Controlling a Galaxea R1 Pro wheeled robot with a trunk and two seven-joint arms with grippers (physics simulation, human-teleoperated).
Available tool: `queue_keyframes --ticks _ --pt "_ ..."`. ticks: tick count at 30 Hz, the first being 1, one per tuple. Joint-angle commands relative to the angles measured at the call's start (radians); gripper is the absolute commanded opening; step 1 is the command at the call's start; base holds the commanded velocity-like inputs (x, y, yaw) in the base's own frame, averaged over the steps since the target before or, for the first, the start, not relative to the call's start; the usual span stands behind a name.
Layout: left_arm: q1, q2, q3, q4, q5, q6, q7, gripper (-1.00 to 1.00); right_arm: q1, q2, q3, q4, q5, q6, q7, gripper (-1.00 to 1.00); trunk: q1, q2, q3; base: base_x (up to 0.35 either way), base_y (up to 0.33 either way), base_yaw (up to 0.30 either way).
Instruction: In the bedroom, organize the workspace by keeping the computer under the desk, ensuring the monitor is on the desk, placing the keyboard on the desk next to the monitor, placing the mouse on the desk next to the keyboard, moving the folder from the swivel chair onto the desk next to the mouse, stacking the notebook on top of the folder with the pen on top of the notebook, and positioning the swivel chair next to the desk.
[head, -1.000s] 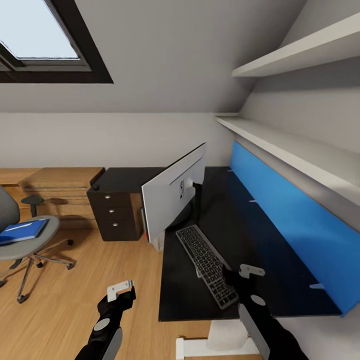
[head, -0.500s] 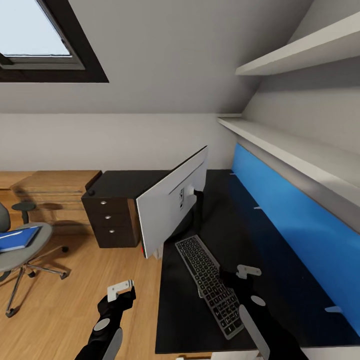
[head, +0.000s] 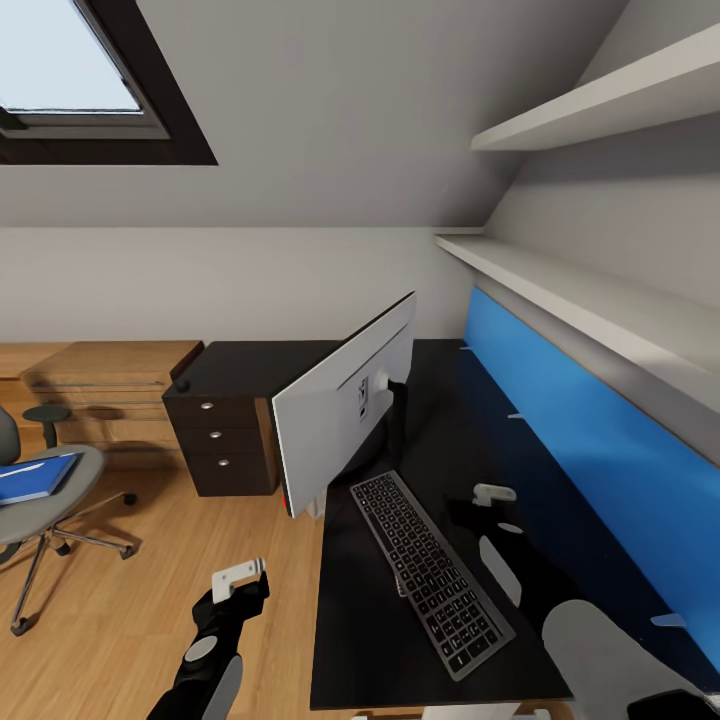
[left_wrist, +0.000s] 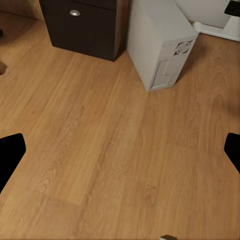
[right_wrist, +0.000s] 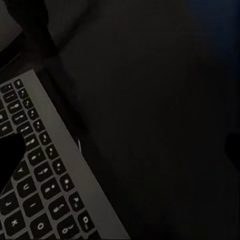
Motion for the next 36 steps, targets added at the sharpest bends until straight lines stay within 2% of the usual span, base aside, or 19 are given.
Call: queue_keyframes --ticks 1,6,9,14,21,36 --pt "-0.001 0.000 -0.002 -0.002 0.007 0.004 0.007 1.00 -0.016 -0.002 0.008 0.014 -0.009 0.006 -0.007 1.00 0.000 -0.002 -0.002 0.000 0.000 0.000" --pt "-0.001 0.000 0.002 -0.007 0.009 0.003 0.011 1.00 -0.064 0.005 0.010 0.072 -0.016 0.015 0.025 1.00 0.000 -0.002 -0.002 0.000 0.000 0.000" --pt "-0.001 0.000 0.007 -0.015 0.009 0.002 0.019 1.00 -0.067 0.011 0.009 0.076 -0.020 0.027 0.027 1.00 0.012 -0.023 -0.011 0.000 0.000 0.000" --pt "-0.001 -0.002 0.036 -0.032 0.020 0.003 0.047 1.00 -0.069 0.033 0.005 0.080 -0.046 0.055 0.028 1.00 0.031 -0.058 -0.027 0.000 0.000 0.000" --pt "-0.001 -0.002 0.048 -0.036 0.040 0.006 0.055 1.00 -0.066 0.041 0.005 0.077 -0.070 0.062 0.029 1.00 0.058 -0.107 -0.049 0.000 0.000 0.000" --pt "-0.001 -0.002 0.054 -0.035 0.044 0.008 0.057 1.00 -0.065 0.040 0.005 0.080 -0.070 0.058 0.029 1.00 0.115 -0.212 -0.096 0.000 0.000 0.000"
